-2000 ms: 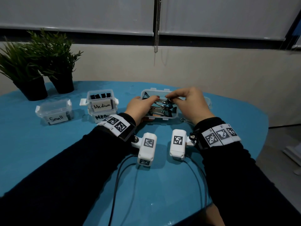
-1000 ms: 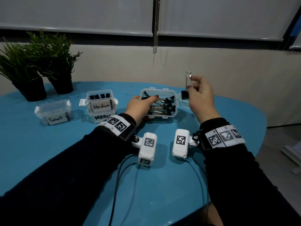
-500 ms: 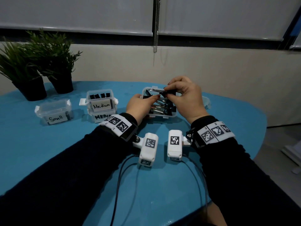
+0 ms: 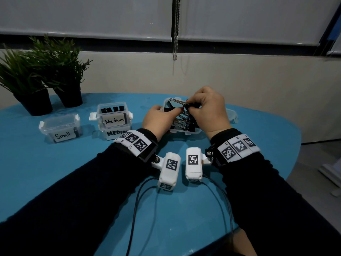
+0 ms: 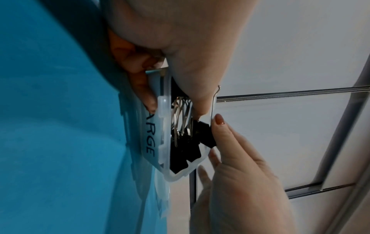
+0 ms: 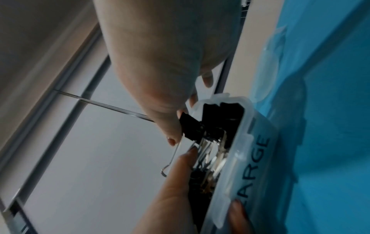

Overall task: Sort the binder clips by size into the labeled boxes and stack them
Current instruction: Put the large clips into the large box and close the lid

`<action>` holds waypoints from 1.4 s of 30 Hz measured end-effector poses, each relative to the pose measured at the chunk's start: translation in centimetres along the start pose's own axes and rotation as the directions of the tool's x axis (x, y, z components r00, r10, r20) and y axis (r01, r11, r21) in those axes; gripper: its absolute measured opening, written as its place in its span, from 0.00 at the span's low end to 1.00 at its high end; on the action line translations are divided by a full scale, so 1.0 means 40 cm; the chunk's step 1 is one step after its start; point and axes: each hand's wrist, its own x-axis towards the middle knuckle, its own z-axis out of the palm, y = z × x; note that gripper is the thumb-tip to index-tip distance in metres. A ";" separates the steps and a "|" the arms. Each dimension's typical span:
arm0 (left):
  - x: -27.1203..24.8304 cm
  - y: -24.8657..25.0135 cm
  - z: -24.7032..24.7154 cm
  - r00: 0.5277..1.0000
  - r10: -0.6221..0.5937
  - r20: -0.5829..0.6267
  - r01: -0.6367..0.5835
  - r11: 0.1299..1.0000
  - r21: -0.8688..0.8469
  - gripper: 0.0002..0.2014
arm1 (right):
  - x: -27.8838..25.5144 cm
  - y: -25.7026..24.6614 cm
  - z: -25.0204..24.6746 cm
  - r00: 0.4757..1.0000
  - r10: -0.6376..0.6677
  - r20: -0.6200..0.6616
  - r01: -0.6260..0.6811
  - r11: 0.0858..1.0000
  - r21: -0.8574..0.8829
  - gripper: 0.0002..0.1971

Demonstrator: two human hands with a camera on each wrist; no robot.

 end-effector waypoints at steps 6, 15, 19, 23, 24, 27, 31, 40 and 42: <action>-0.012 -0.003 -0.009 0.993 -0.103 0.055 0.109 0.988 -0.112 0.30 | -0.002 -0.003 0.011 0.993 0.014 0.115 -0.005 0.997 -0.083 0.09; -0.021 -0.004 -0.017 0.989 -0.028 0.145 0.048 0.990 -0.134 0.31 | -0.009 -0.004 0.049 0.938 0.337 0.075 -0.339 0.855 0.394 0.05; -0.013 -0.011 -0.021 0.986 -0.023 0.166 0.043 0.992 -0.118 0.30 | -0.010 -0.004 0.048 0.918 0.390 0.073 -0.372 0.783 0.497 0.11; -0.013 -0.006 -0.027 0.982 -0.027 0.187 0.041 0.997 -0.072 0.27 | -0.019 0.000 0.043 0.863 0.479 0.159 -0.462 0.624 0.629 0.16; -0.013 -0.004 -0.028 0.985 -0.032 0.172 0.041 0.998 -0.052 0.29 | -0.021 0.002 0.043 0.849 0.497 0.182 -0.482 0.585 0.653 0.17; -0.015 0.002 -0.027 0.987 -0.065 0.145 0.072 0.996 -0.046 0.37 | -0.026 0.002 0.030 0.782 0.550 0.294 -0.566 0.428 0.705 0.21; -0.012 0.001 -0.027 0.984 -0.073 0.161 0.085 0.994 -0.066 0.39 | -0.021 0.004 0.001 0.694 0.546 0.470 -0.667 0.241 0.705 0.21; -0.015 0.005 -0.032 0.983 -0.062 0.171 0.075 0.995 -0.072 0.40 | -0.027 0.019 0.006 0.724 0.556 0.408 -0.643 0.330 0.691 0.20; -0.013 0.004 -0.032 0.987 -0.024 0.157 0.031 0.999 -0.038 0.42 | -0.026 0.019 0.007 0.732 0.554 0.397 -0.629 0.327 0.705 0.19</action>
